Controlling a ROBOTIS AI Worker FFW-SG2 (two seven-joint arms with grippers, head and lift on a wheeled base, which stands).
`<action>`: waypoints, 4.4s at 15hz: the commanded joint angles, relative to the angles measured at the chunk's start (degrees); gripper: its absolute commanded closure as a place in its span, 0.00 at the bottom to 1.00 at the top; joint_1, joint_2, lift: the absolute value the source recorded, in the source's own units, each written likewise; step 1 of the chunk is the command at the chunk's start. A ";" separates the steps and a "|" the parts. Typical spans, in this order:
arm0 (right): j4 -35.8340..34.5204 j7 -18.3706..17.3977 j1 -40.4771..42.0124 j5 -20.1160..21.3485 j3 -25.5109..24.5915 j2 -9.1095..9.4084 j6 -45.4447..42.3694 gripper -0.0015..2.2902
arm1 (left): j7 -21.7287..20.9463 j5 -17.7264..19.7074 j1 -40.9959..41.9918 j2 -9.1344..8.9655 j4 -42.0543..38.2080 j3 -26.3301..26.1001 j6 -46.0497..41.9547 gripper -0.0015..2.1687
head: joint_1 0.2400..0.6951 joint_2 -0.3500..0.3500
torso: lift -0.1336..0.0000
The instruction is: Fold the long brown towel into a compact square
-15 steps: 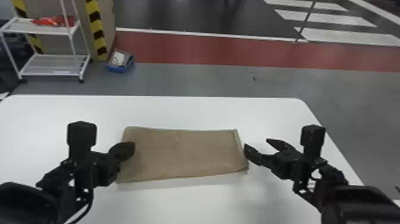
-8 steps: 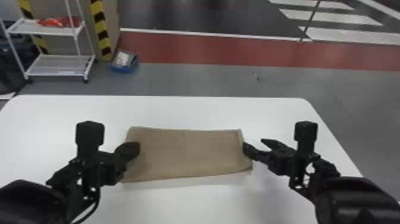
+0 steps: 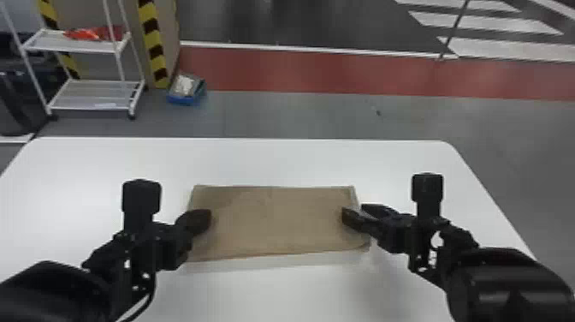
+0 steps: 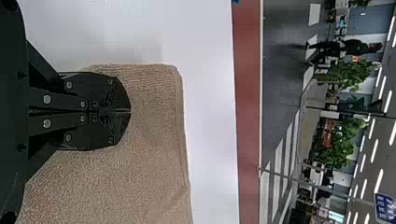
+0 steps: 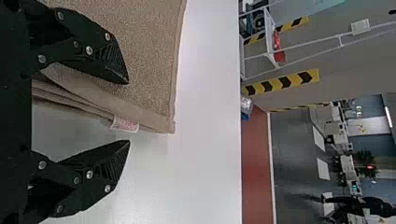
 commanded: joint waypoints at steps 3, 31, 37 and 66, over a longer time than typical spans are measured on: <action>-0.25 -1.66 -0.37 1.05 1.70 0.14 8.37 0.25 | 0.21 0.01 0.18 0.06 -0.13 0.09 0.00 0.84 | 1.00 0.34 | 0.07; -15.63 -4.74 -0.46 -11.17 8.82 3.40 7.32 0.57 | 0.21 2.65 3.88 -1.87 -7.07 -0.44 -1.05 0.79 | 1.00 0.49 | 0.07; -15.37 -4.74 -2.40 -11.26 11.01 4.28 7.67 0.57 | -1.10 2.21 4.67 -0.91 -2.68 -0.97 -0.70 0.79 | 1.00 0.52 | 0.07; -14.75 -7.81 0.86 -10.47 20.24 3.75 12.06 0.03 | -0.66 1.59 5.37 -0.91 -2.68 -4.13 -1.76 0.79 | 1.00 0.63 | 0.07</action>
